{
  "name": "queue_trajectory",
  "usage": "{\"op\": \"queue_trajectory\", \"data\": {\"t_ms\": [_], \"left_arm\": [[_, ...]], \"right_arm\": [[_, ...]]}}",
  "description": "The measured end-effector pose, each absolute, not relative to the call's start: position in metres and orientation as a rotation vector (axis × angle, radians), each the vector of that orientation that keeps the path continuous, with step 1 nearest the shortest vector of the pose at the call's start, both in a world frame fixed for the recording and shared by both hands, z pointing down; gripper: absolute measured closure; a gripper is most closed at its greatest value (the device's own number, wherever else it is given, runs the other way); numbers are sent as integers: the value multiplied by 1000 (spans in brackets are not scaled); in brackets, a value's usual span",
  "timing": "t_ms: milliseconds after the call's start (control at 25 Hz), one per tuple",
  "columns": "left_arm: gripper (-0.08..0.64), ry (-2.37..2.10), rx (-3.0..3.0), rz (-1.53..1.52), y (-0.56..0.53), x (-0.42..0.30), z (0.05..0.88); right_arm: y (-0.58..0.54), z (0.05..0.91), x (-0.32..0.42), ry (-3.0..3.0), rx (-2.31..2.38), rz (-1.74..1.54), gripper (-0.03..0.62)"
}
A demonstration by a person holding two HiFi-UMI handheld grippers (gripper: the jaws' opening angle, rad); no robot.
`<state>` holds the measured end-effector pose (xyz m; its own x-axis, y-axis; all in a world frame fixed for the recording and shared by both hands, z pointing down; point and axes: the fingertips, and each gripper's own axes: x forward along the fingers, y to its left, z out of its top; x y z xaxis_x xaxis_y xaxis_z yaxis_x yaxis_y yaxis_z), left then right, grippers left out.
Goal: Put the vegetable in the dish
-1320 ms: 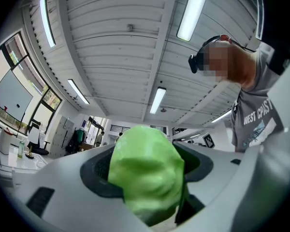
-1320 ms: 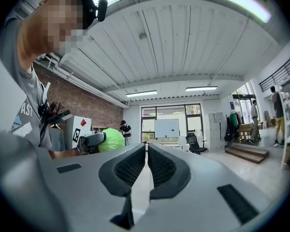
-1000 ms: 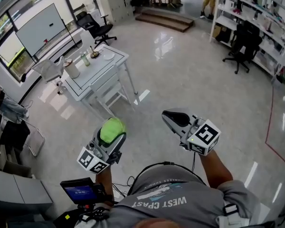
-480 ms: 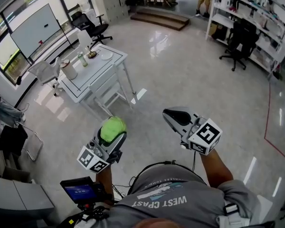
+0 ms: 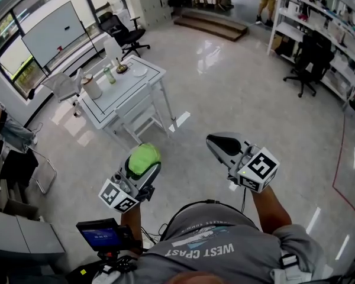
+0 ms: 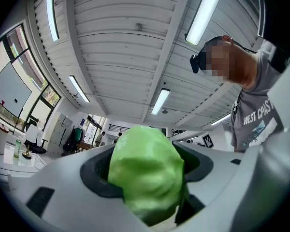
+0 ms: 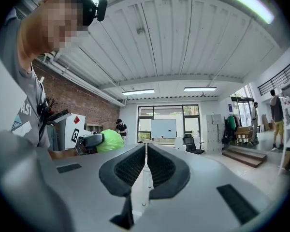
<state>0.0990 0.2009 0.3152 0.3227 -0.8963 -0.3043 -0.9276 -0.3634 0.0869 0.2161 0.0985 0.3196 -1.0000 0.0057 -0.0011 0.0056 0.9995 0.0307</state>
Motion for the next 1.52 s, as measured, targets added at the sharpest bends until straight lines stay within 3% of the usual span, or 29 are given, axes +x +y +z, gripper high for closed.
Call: {"op": "queue_trajectory", "data": {"t_ms": [600, 1520], "left_arm": [[239, 1795, -2394, 449, 137, 93, 325], [239, 1700, -2470, 428, 125, -33, 304]], "right_arm": [[25, 333, 207, 3137, 103, 31, 584], [39, 317, 83, 3131, 24, 18, 584]]}}
